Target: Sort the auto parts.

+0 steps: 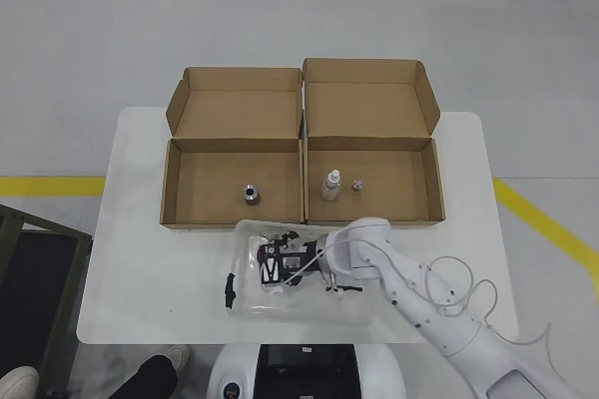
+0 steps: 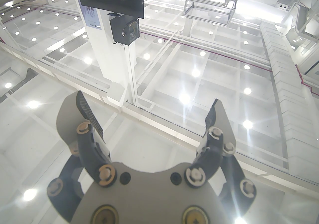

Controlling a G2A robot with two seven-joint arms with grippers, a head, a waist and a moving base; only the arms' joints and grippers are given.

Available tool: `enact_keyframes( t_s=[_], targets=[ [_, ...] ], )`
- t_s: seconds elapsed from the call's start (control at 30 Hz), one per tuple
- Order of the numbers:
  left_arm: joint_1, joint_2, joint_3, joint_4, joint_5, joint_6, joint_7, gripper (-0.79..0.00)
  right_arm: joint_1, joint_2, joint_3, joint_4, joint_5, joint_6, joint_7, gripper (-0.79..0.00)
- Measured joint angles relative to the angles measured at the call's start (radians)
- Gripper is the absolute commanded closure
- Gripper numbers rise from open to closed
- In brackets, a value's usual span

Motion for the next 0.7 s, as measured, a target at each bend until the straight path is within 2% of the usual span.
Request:
enact_keyframes(
  t_s=[0.23, 0.43, 0.63, 0.7],
  targets=[
    [0.0, 0.0, 0.0, 0.0, 0.0, 0.0, 0.0, -0.785, 0.019, -0.007, -0.018, 0.035, -0.01, 0.01, -0.032, -0.523],
    [0.0, 0.0, 0.0, 0.0, 0.0, 0.0, 0.0, -0.785, 0.035, -0.014, -0.035, 0.064, -0.009, 0.012, -0.048, -0.388],
    [0.0, 0.0, 0.0, 0.0, 0.0, 0.0, 0.0, -0.785, 0.045, -0.017, -0.041, 0.079, -0.012, 0.012, -0.053, -0.348],
    [0.0, 0.0, 0.0, 0.0, 0.0, 0.0, 0.0, -0.785, 0.046, -0.017, -0.039, 0.08, -0.012, 0.009, -0.054, -0.299]
  ],
)
